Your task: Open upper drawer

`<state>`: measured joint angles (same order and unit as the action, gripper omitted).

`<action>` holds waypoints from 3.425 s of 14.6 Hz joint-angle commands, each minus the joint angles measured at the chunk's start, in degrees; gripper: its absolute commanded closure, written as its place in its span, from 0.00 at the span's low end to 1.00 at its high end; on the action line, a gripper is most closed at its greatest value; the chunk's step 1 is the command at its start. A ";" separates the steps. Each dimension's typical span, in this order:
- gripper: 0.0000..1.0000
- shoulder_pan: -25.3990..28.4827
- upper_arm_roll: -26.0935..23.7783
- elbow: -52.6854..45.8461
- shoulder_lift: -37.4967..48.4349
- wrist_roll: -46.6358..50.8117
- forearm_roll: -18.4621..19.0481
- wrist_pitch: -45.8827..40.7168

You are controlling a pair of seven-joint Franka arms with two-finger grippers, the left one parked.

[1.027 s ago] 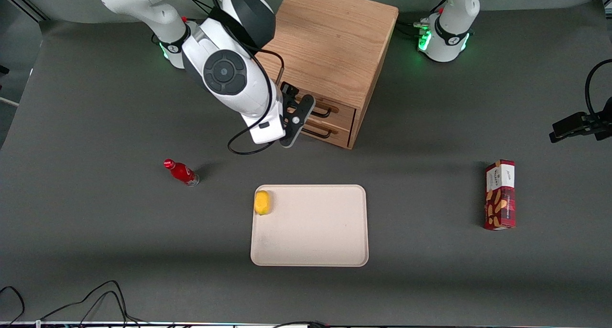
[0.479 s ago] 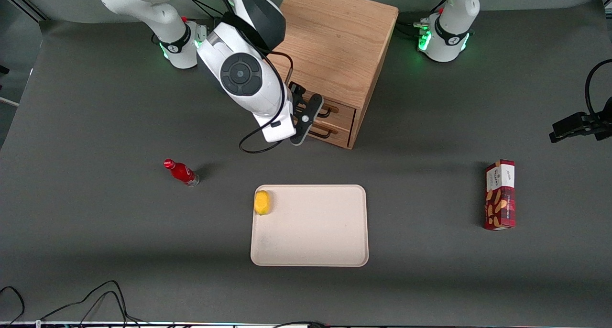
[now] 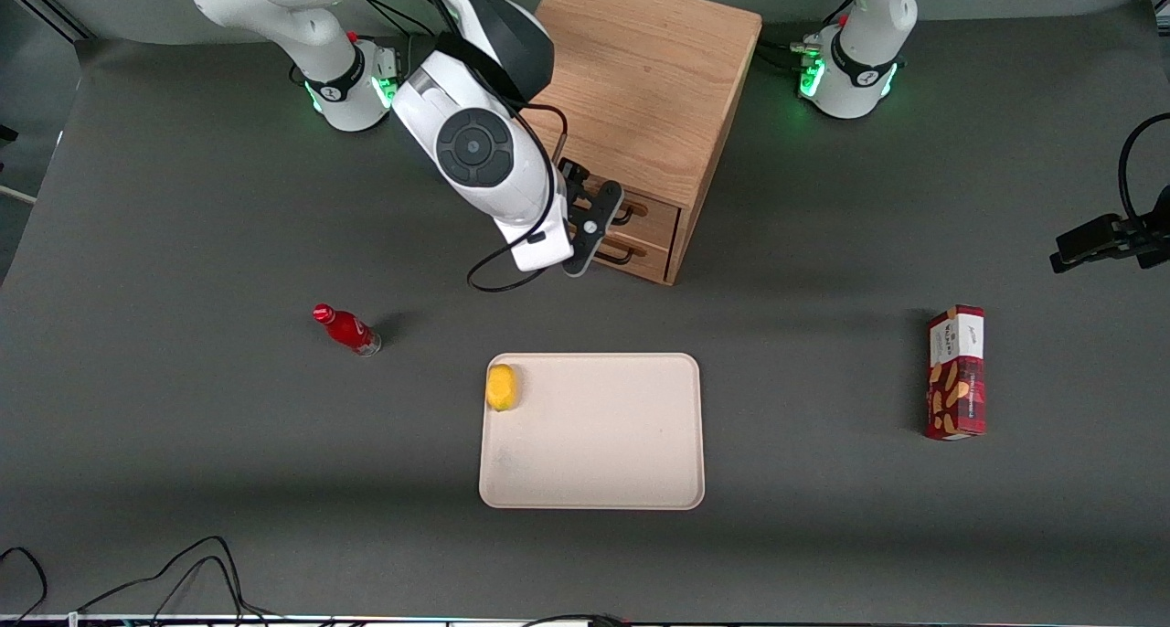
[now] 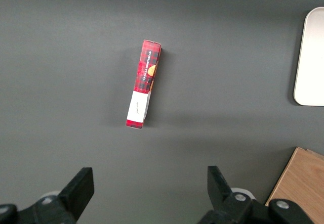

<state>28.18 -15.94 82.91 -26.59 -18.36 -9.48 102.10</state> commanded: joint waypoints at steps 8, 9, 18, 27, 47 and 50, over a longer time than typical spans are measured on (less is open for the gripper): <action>0.00 0.12 -0.14 3.32 1.37 -0.45 -0.80 2.84; 0.00 0.04 -0.14 3.32 1.28 -0.54 -0.71 3.11; 0.00 0.03 -0.06 3.40 0.40 -0.72 1.31 4.60; 0.00 0.04 -0.06 4.90 0.23 -0.80 1.40 6.89; 0.00 -1.98 0.91 -3.01 -4.43 -2.74 3.07 6.89; 0.00 -2.42 1.00 -3.10 -4.87 -2.82 3.85 6.89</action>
<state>26.10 -14.70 82.16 -29.69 -20.40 -7.18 109.37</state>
